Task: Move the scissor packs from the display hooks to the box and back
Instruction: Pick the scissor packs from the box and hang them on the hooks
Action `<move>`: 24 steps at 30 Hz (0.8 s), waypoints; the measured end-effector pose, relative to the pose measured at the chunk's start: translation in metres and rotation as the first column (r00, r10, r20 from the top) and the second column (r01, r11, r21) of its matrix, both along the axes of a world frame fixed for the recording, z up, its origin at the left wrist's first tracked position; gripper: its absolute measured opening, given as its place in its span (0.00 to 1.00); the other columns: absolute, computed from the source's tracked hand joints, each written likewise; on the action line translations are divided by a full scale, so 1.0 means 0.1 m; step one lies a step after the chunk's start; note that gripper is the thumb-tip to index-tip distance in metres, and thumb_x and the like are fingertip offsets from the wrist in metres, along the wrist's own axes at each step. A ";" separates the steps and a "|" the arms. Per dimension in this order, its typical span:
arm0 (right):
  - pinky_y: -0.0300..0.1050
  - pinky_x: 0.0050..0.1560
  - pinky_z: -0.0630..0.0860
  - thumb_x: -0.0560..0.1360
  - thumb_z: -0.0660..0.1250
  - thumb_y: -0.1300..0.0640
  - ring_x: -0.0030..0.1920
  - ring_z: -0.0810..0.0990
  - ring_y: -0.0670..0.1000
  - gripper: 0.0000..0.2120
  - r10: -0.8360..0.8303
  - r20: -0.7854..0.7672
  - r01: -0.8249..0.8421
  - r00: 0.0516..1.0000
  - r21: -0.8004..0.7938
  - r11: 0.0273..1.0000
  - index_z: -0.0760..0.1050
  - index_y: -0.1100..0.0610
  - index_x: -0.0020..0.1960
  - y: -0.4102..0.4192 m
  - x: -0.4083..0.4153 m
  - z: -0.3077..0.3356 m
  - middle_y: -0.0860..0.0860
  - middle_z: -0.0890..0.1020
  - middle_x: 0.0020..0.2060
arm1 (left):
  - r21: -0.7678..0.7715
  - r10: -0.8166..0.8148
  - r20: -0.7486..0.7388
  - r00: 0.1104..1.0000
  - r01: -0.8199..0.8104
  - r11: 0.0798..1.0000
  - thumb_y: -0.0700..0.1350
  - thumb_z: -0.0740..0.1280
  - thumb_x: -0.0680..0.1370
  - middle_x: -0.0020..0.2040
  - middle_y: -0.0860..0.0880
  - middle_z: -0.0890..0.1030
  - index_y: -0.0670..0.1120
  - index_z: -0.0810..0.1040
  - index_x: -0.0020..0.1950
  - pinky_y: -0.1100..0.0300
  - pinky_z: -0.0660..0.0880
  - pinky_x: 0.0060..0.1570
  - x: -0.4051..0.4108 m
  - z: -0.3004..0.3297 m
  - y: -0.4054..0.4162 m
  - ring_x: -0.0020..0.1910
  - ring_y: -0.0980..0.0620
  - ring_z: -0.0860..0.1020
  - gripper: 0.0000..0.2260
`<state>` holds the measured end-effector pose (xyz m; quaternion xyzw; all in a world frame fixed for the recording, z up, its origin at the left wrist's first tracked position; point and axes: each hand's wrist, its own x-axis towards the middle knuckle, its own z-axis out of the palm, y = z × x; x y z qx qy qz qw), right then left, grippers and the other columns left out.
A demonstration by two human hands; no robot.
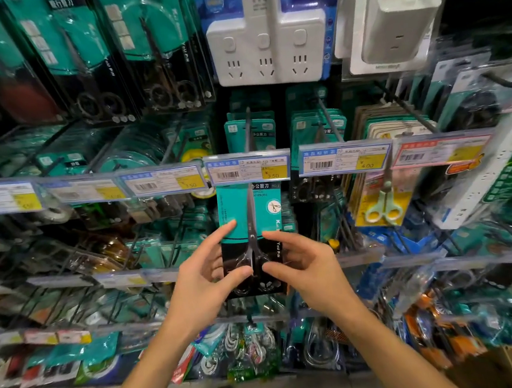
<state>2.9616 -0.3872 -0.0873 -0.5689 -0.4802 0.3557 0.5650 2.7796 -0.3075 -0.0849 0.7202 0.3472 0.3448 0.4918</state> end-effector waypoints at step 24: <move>0.26 0.56 0.72 0.73 0.72 0.60 0.54 0.74 0.29 0.20 -0.012 -0.005 0.012 1.000 0.026 1.000 0.76 0.41 0.60 0.52 0.28 0.03 0.38 0.79 0.56 | 0.146 0.029 -0.005 1.000 -0.028 0.989 0.39 0.72 0.75 0.49 0.42 0.77 0.64 0.70 0.69 0.60 0.77 0.48 0.30 -0.05 0.58 0.44 0.47 0.78 0.29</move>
